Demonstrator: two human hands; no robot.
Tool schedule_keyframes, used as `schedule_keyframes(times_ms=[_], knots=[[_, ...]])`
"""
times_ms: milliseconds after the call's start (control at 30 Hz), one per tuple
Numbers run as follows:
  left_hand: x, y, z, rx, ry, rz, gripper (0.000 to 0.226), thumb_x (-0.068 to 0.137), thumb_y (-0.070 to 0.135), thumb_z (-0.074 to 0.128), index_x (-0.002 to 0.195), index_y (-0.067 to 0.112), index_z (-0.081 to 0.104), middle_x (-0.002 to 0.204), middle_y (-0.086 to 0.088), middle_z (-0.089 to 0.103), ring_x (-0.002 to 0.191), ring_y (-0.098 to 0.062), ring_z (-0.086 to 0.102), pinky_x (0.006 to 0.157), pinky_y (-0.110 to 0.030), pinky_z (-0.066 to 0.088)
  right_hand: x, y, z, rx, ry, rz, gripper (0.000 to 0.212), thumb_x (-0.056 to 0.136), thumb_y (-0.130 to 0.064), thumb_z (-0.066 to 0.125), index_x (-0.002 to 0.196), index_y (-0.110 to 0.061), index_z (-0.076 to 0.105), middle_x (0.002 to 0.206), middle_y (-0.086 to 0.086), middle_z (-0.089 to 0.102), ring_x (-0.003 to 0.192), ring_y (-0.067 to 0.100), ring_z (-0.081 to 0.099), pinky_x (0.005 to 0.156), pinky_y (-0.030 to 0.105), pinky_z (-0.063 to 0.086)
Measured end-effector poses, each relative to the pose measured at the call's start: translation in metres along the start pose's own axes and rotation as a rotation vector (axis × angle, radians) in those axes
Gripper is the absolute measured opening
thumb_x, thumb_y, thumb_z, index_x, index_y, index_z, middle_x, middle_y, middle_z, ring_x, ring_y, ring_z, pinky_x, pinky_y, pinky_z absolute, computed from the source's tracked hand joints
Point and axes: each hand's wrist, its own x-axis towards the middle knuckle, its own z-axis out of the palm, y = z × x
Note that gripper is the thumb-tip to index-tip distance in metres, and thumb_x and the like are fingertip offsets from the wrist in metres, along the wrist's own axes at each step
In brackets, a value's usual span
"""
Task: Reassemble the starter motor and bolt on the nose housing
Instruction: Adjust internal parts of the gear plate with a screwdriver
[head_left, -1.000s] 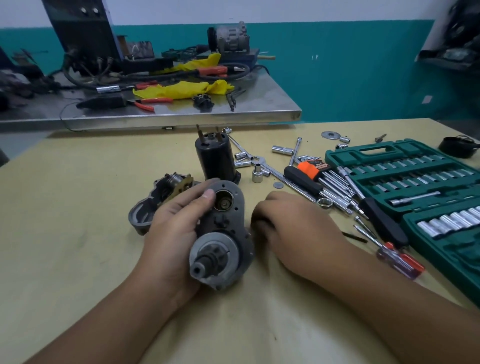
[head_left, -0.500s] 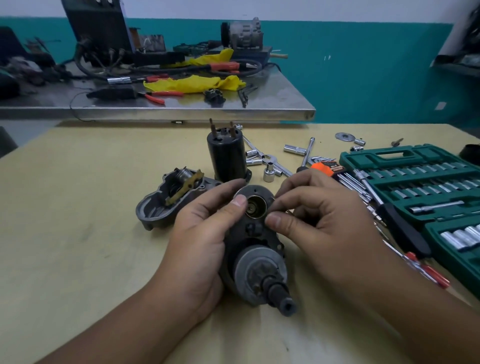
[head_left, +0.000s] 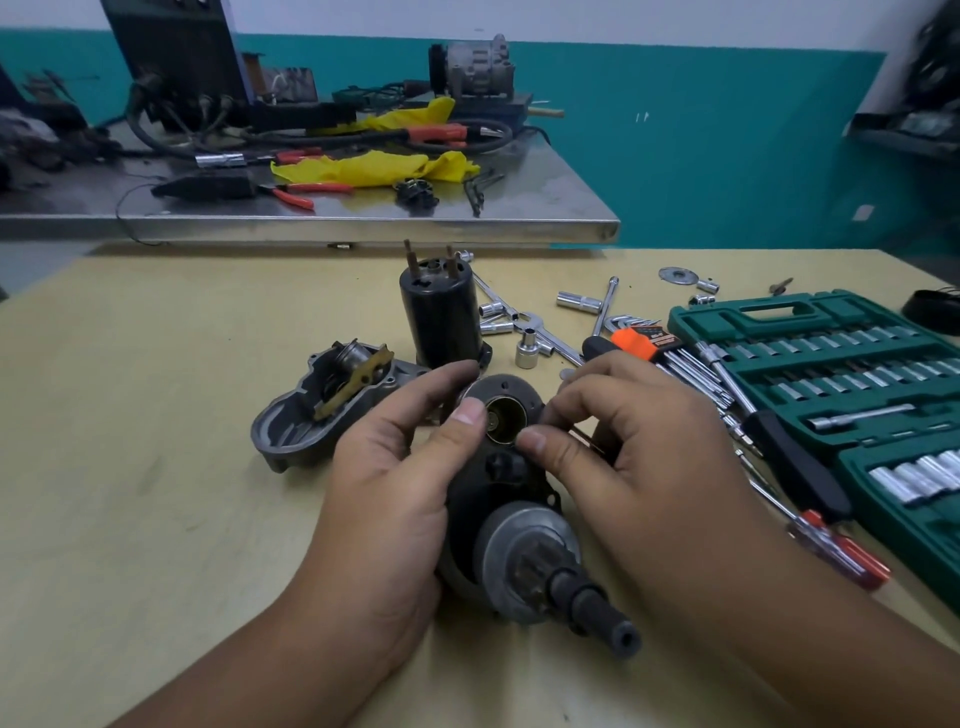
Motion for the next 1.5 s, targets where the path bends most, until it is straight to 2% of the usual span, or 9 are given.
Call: schedule_keyframes(times_ms=[100, 167, 333, 500, 633, 767, 900, 1367, 1500], knots=[[-0.001, -0.001, 0.000, 0.024, -0.034, 0.037, 0.030, 0.086, 0.019, 0.069, 0.115, 0.021, 0.077, 0.109, -0.011, 0.079, 0.095, -0.025, 0.078, 0.074, -0.028, 0.060, -0.001, -0.003, -0.001, -0.067, 0.044, 0.034, 0.018, 0.077, -0.047, 0.072, 0.072, -0.030, 0.067, 0.080, -0.015, 0.058, 0.068, 0.000, 0.051, 0.060, 0.019, 0.032], [-0.002, -0.001, 0.000, 0.047, -0.046, 0.055, 0.030, 0.087, 0.019, 0.068, 0.116, 0.022, 0.076, 0.110, -0.010, 0.078, 0.095, -0.025, 0.077, 0.075, -0.029, 0.060, -0.001, -0.004, -0.004, -0.067, 0.068, 0.047, 0.023, 0.075, -0.048, 0.078, 0.067, -0.030, 0.066, 0.076, -0.013, 0.058, 0.066, 0.001, 0.051, 0.060, 0.022, 0.033], [-0.001, -0.002, 0.000, 0.059, -0.046, 0.067, 0.030, 0.088, 0.019, 0.068, 0.116, 0.022, 0.076, 0.110, -0.011, 0.078, 0.096, -0.027, 0.077, 0.076, -0.030, 0.060, -0.002, -0.006, -0.008, -0.061, 0.050, 0.063, 0.024, 0.074, -0.038, 0.089, 0.066, -0.031, 0.067, 0.076, -0.012, 0.060, 0.068, -0.001, 0.051, 0.063, 0.027, 0.036], [0.000, -0.002, 0.001, 0.044, -0.033, 0.036, 0.029, 0.086, 0.018, 0.069, 0.114, 0.021, 0.077, 0.109, -0.011, 0.079, 0.095, -0.026, 0.077, 0.075, -0.030, 0.060, -0.001, 0.000, -0.003, 0.012, 0.028, 0.149, 0.028, 0.076, -0.044, 0.085, 0.065, -0.028, 0.065, 0.067, -0.019, 0.059, 0.063, 0.001, 0.053, 0.057, 0.019, 0.030], [-0.001, -0.001, 0.002, 0.017, -0.019, -0.018, 0.031, 0.084, 0.019, 0.071, 0.114, 0.019, 0.077, 0.108, -0.013, 0.079, 0.090, -0.026, 0.078, 0.067, -0.030, 0.060, 0.000, 0.006, -0.002, 0.100, -0.027, 0.170, 0.028, 0.082, -0.038, 0.083, 0.066, -0.025, 0.064, 0.058, -0.023, 0.056, 0.055, 0.001, 0.052, 0.051, 0.014, 0.029], [-0.001, -0.001, 0.003, 0.011, 0.003, -0.048, 0.032, 0.082, 0.021, 0.068, 0.113, 0.019, 0.077, 0.106, -0.014, 0.079, 0.089, -0.027, 0.078, 0.066, -0.031, 0.061, 0.001, 0.007, -0.001, 0.115, -0.052, 0.172, 0.027, 0.082, -0.038, 0.083, 0.066, -0.026, 0.065, 0.059, -0.025, 0.057, 0.055, -0.002, 0.053, 0.054, 0.015, 0.028], [0.000, -0.001, 0.003, 0.002, 0.008, -0.067, 0.032, 0.083, 0.020, 0.067, 0.113, 0.018, 0.077, 0.104, -0.014, 0.079, 0.087, -0.026, 0.078, 0.064, -0.028, 0.060, 0.001, 0.008, 0.000, 0.121, -0.064, 0.177, 0.028, 0.084, -0.038, 0.082, 0.066, -0.026, 0.064, 0.055, -0.026, 0.056, 0.054, -0.003, 0.053, 0.054, 0.023, 0.029], [-0.001, 0.002, 0.005, -0.009, 0.035, -0.087, 0.034, 0.080, 0.020, 0.068, 0.112, 0.016, 0.077, 0.102, -0.015, 0.079, 0.084, -0.025, 0.078, 0.062, -0.028, 0.060, 0.003, 0.004, -0.004, 0.136, -0.088, 0.173, 0.027, 0.086, -0.040, 0.077, 0.069, -0.022, 0.067, 0.057, -0.021, 0.056, 0.052, 0.002, 0.052, 0.052, 0.015, 0.027], [-0.001, 0.003, 0.006, 0.000, 0.037, -0.088, 0.037, 0.079, 0.020, 0.068, 0.115, 0.015, 0.076, 0.103, -0.015, 0.079, 0.084, -0.026, 0.078, 0.063, -0.029, 0.061, 0.003, 0.004, -0.004, 0.144, -0.098, 0.156, 0.029, 0.091, -0.037, 0.074, 0.069, -0.019, 0.068, 0.051, -0.022, 0.053, 0.047, 0.002, 0.050, 0.049, 0.013, 0.034]])
